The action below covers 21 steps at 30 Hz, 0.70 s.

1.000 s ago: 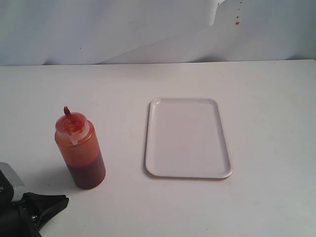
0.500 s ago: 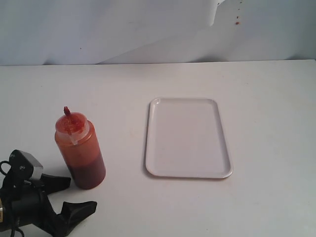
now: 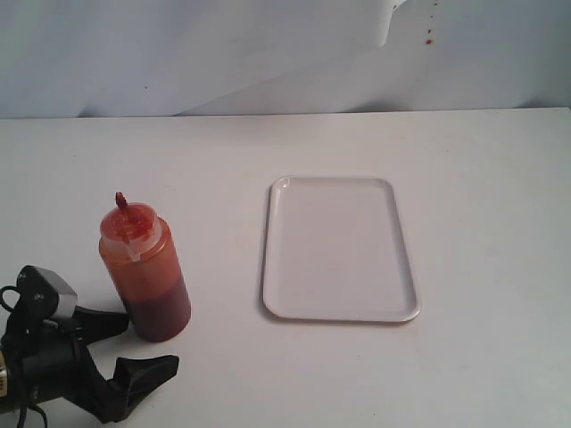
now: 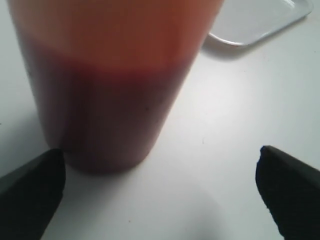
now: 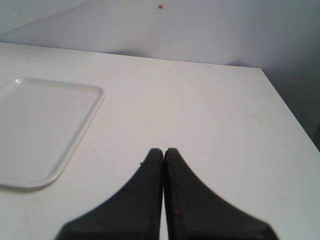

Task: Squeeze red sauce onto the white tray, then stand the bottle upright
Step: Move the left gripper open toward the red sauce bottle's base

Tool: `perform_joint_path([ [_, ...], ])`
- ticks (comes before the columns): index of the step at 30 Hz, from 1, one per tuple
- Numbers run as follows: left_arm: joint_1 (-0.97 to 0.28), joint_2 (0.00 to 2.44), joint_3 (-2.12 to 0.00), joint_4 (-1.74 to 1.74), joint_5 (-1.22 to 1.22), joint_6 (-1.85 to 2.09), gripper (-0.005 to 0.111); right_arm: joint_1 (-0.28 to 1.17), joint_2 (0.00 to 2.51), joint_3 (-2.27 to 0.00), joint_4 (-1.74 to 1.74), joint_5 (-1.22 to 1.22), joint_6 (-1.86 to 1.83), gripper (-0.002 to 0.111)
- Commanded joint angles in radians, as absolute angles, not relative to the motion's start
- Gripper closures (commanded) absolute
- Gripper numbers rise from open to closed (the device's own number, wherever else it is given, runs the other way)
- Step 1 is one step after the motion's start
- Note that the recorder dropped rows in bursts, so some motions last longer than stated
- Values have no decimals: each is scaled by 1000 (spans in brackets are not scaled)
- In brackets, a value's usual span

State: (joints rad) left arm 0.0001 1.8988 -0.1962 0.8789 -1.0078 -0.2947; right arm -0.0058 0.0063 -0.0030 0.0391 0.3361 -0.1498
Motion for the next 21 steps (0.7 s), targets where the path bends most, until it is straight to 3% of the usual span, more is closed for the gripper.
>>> perform_joint_path([
  [1,-4,1902,-201,873,-1028,-283,10,-12,0,0,37,334,-148,108],
  [21,-4,1902,-201,807,-1020,-201,10,-12,0,0,37,334,-148,108],
])
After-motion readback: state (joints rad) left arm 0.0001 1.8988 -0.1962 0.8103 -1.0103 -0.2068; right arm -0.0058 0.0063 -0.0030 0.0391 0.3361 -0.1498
